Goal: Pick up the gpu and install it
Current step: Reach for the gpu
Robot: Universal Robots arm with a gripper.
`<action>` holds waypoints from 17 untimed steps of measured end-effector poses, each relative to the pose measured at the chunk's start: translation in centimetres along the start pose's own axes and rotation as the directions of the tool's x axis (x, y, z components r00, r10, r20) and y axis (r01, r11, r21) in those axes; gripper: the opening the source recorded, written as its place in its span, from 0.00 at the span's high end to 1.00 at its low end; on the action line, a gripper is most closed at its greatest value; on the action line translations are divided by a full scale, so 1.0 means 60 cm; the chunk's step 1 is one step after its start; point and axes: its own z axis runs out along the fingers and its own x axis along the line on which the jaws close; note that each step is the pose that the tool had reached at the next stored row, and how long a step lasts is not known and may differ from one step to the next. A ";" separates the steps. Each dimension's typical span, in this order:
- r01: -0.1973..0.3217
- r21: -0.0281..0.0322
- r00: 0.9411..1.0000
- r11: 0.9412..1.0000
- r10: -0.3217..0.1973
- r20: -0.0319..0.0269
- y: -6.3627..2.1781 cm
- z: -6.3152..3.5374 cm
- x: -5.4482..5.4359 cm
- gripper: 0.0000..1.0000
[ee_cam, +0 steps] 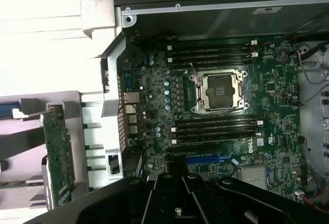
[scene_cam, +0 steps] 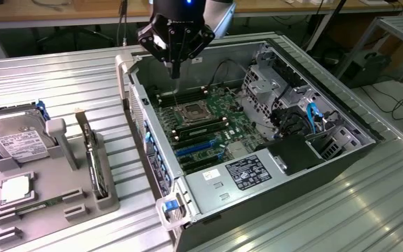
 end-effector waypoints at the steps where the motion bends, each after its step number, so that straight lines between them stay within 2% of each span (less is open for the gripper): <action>1: 0.000 0.000 1.000 1.000 0.000 0.000 0.000 0.000 0.002 0.89; 17: 0.000 0.000 1.000 1.000 0.000 0.000 -0.003 -0.001 0.030 0.89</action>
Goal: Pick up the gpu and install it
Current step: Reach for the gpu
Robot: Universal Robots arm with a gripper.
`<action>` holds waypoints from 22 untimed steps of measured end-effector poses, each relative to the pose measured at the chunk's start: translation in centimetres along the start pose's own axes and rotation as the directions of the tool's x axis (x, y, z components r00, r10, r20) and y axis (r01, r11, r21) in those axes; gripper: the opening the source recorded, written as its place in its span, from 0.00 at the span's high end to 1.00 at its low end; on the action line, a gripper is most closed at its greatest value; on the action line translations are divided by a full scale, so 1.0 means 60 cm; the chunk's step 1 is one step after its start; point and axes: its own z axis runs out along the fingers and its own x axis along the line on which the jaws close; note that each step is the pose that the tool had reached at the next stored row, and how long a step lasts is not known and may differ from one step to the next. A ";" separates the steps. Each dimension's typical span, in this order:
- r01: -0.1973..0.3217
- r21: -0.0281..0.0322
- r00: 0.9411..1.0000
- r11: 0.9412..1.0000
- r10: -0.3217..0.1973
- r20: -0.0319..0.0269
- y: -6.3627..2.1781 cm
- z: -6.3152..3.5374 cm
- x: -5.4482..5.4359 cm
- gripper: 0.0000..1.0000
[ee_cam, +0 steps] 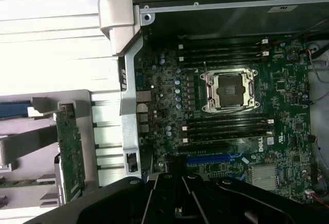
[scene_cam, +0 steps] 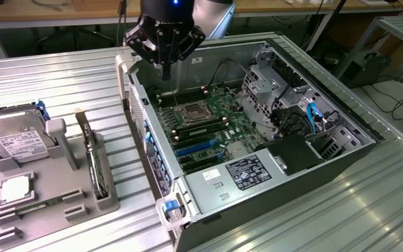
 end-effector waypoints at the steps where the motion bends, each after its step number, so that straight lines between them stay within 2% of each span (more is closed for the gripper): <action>1: 0.000 0.000 1.000 1.000 0.000 0.000 0.000 0.000 0.001 0.89; 22: 0.000 0.000 1.000 1.000 0.000 0.000 -0.002 -0.001 0.028 0.89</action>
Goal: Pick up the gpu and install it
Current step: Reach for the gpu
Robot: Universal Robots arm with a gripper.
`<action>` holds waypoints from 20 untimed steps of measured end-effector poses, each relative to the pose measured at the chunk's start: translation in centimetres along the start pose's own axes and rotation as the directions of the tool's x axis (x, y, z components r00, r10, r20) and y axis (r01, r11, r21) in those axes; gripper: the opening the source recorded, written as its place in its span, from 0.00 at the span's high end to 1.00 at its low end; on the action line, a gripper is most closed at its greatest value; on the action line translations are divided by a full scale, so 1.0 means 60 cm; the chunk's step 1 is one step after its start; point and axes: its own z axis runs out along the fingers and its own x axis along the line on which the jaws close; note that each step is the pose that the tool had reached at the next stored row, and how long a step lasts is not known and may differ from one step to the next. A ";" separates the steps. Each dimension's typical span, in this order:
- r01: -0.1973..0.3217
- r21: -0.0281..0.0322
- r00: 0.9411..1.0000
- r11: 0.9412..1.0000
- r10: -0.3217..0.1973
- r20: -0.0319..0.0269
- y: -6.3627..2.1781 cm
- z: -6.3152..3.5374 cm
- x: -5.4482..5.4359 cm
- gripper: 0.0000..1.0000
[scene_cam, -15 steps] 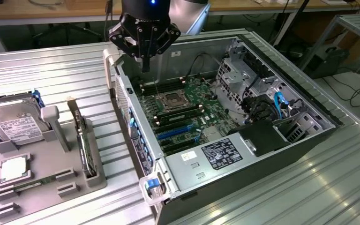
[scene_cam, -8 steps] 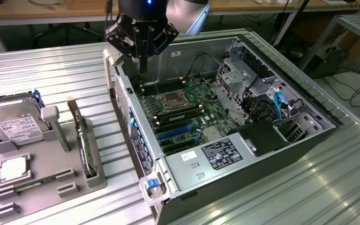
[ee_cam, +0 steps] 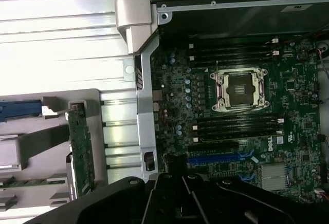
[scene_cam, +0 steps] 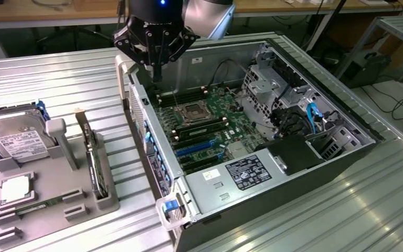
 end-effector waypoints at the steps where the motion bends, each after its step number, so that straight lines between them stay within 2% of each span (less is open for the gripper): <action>1: 0.000 0.000 1.000 1.000 0.000 0.000 0.000 0.000 0.001 0.89; 20: 0.000 0.000 1.000 1.000 0.000 0.000 -0.002 0.000 0.023 0.89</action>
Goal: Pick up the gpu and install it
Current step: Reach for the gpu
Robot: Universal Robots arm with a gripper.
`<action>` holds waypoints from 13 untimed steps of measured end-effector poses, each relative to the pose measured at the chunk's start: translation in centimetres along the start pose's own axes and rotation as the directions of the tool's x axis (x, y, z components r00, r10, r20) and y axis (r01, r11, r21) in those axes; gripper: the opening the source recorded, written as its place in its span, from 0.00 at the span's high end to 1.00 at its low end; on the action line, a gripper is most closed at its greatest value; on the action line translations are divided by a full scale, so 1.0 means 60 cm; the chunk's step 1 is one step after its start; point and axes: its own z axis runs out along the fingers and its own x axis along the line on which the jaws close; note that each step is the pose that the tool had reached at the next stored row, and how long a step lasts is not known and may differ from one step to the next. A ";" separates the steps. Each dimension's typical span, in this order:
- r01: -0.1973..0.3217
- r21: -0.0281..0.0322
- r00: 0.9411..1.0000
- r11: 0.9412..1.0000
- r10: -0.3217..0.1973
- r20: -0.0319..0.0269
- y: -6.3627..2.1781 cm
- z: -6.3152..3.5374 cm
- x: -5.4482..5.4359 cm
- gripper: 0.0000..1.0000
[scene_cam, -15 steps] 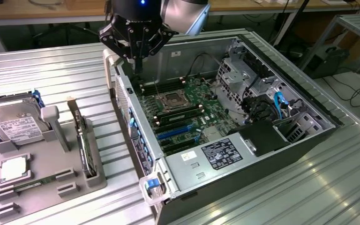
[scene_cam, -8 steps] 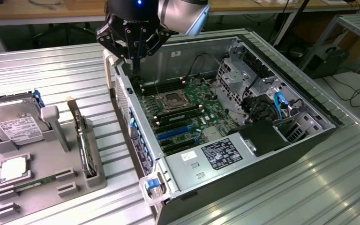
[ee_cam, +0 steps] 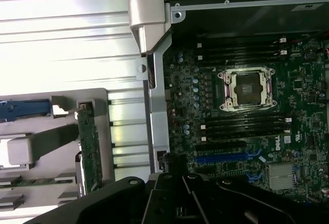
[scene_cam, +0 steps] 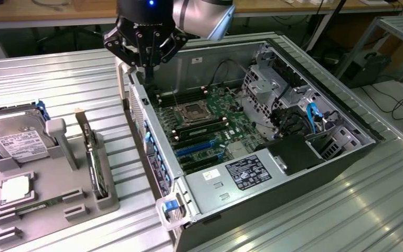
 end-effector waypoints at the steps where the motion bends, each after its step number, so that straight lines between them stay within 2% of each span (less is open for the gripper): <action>1: 0.000 0.000 1.000 1.000 0.000 0.000 -0.001 0.000 0.002 0.89; 13: 0.007 0.000 1.000 1.000 -0.007 0.000 -0.016 -0.001 0.014 0.89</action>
